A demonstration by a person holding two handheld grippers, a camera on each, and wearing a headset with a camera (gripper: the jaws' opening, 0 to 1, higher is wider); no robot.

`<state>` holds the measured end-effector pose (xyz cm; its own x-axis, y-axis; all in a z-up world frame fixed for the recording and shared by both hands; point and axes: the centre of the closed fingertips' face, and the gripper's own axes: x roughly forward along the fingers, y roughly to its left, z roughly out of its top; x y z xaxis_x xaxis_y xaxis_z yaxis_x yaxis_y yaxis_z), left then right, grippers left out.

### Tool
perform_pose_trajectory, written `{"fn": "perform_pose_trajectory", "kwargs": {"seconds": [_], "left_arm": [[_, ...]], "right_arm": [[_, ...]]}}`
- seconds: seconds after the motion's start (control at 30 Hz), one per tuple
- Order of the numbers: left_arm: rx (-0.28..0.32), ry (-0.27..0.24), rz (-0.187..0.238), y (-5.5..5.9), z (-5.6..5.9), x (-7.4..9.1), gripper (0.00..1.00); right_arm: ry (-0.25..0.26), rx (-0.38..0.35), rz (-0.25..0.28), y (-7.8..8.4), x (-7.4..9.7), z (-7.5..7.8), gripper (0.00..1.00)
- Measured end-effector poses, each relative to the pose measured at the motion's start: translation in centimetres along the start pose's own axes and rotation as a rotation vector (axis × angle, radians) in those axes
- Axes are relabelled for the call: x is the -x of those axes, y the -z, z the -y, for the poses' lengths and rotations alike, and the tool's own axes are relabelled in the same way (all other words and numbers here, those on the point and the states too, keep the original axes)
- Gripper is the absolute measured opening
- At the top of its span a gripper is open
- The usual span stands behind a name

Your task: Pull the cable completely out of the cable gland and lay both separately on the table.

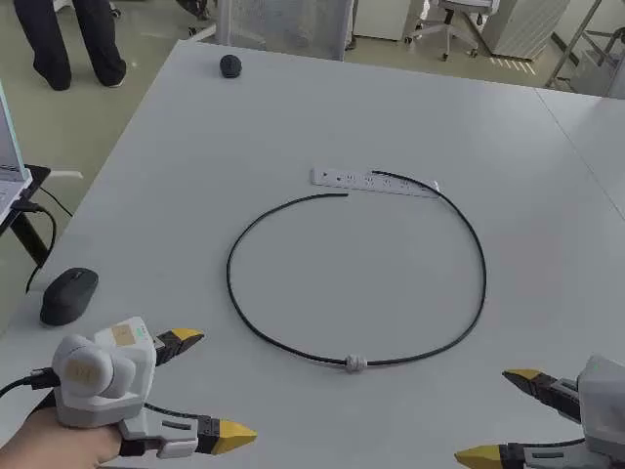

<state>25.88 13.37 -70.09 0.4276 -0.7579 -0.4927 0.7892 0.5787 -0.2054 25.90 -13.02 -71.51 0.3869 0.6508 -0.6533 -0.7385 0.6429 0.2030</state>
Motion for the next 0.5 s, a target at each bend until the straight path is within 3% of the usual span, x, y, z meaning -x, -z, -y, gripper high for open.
{"fn": "perform_pose_trajectory", "kwargs": {"seconds": [0.3, 0.5], "left_arm": [[0.022, -0.03, 0.011, -0.4, -0.4, -0.2, 0.9], [0.011, -0.038, -0.02, 0.2, -0.2, -0.6, 0.89]], "right_arm": [[-0.03, 0.021, -0.01, -1.0, -0.3, 1.0, 0.97], [-0.07, 0.052, -0.016, -1.8, -0.8, 0.6, 0.97]]}}
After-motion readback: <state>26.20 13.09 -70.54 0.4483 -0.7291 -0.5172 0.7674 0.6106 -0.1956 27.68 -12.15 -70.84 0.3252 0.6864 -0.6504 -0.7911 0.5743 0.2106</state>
